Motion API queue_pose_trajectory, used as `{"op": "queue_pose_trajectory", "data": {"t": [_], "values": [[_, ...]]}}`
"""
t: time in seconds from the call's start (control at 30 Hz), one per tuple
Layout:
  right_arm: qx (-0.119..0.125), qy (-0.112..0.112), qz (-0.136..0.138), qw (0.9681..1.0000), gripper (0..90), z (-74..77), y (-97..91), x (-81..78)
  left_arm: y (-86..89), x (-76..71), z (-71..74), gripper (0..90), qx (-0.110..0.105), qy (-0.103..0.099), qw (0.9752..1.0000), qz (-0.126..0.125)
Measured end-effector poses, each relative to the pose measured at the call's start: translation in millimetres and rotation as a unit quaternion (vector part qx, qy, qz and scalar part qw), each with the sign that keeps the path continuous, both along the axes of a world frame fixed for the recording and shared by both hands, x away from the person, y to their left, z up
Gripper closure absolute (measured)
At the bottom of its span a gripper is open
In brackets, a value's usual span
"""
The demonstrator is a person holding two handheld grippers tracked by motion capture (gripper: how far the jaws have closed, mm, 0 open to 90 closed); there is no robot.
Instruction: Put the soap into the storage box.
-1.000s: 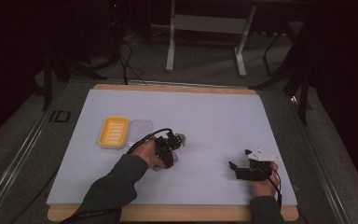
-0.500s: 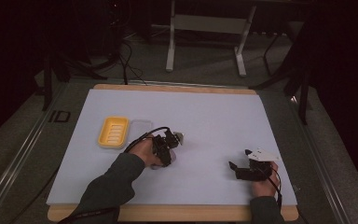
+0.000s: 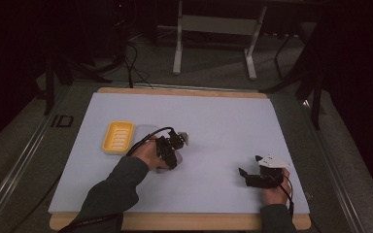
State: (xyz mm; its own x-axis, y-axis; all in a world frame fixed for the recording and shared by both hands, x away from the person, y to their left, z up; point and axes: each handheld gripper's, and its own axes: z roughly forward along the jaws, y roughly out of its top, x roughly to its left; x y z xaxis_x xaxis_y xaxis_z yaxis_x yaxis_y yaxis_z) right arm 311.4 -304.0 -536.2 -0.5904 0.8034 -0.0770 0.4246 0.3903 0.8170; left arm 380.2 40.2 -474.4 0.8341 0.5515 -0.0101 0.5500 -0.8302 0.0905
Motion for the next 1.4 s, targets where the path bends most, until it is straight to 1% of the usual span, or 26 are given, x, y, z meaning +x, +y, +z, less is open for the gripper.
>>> {"op": "queue_pose_trajectory", "data": {"t": [0.07, 0.2, 0.3, 0.4, 0.77, 1.07, 1.17, 1.4], "values": [[0.000, 0.000, 0.000, 1.0000, 14.3, 0.0, -0.1, -0.1, 1.6, 0.9, 1.8, 50.1, -0.004, -0.001, 1.0000, 0.005], [0.001, -0.001, 0.000, 1.0000, 14.3, 0.0, -0.3, -0.1, 4.5, 2.7, 5.2, 50.1, -0.001, -0.002, 1.0000, 0.007], [0.001, -0.001, 0.000, 1.0000, 14.3, 0.1, -0.3, -0.1, 6.2, 3.5, 7.7, 50.1, -0.005, -0.003, 0.9999, 0.010], [0.001, -0.001, 0.000, 1.0000, 14.3, 0.1, -0.3, -0.1, 7.6, 4.5, 10.0, 50.1, -0.009, -0.001, 0.9999, 0.012], [0.001, -0.001, 0.000, 1.0000, 14.3, 0.0, -0.3, -0.1, 10.4, 6.3, 17.9, 50.1, -0.012, -0.004, 0.9998, 0.013], [0.001, -0.001, 0.000, 1.0000, 14.3, 0.0, -0.1, -0.1, 14.4, 7.8, 22.4, 50.1, -0.016, -0.009, 0.9996, 0.023], [0.001, -0.001, 0.000, 1.0000, 14.3, 0.0, -0.1, -0.2, 16.2, 9.1, 23.5, 50.1, -0.013, -0.008, 0.9997, 0.021], [0.000, 0.000, 0.000, 1.0000, 14.3, 0.0, 0.0, -0.2, 19.9, 11.0, 25.9, 50.1, -0.019, -0.009, 0.9993, 0.030]]}}
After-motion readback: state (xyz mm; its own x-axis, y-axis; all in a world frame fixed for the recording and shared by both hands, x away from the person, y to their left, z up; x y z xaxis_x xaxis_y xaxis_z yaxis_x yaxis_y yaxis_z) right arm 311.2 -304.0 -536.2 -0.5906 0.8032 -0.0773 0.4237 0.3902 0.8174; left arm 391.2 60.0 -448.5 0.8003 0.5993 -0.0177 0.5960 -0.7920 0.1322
